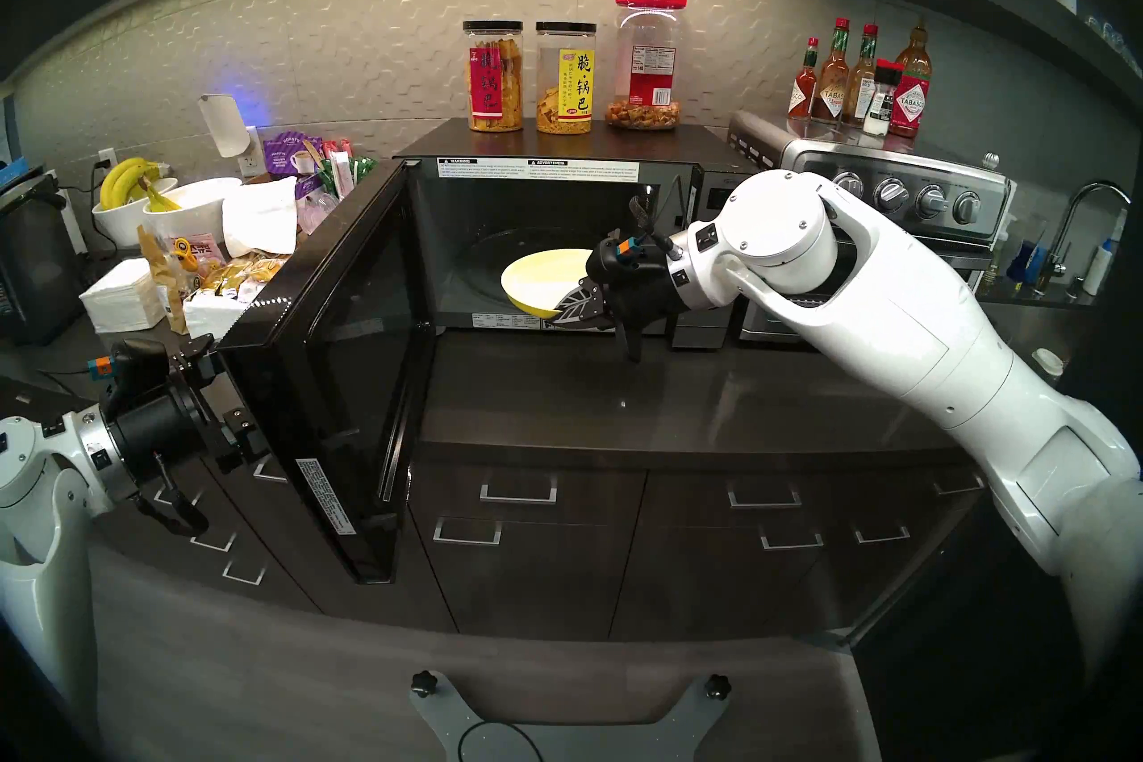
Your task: Open the microwave, put the plate inside, and close the door
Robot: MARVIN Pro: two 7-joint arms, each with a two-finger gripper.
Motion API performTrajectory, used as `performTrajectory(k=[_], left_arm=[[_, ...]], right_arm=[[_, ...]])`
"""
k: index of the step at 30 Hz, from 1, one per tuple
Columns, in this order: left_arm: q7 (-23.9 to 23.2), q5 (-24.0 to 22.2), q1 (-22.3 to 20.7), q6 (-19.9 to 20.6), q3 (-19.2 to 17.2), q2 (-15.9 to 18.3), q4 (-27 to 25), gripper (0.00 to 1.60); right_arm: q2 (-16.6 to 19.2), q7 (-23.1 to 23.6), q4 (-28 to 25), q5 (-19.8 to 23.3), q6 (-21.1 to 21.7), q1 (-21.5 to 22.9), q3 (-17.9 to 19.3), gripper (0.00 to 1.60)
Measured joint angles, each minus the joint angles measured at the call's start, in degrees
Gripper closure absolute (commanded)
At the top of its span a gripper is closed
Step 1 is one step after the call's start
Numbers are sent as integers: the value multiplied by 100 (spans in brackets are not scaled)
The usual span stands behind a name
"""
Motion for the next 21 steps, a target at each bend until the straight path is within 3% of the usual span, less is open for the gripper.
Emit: performTrajectory(k=[21], left_arm=[[-7, 7, -7, 3, -1, -7, 1, 0]], right_arm=[[-598, -295, 736, -319, -160, -15, -114, 160]])
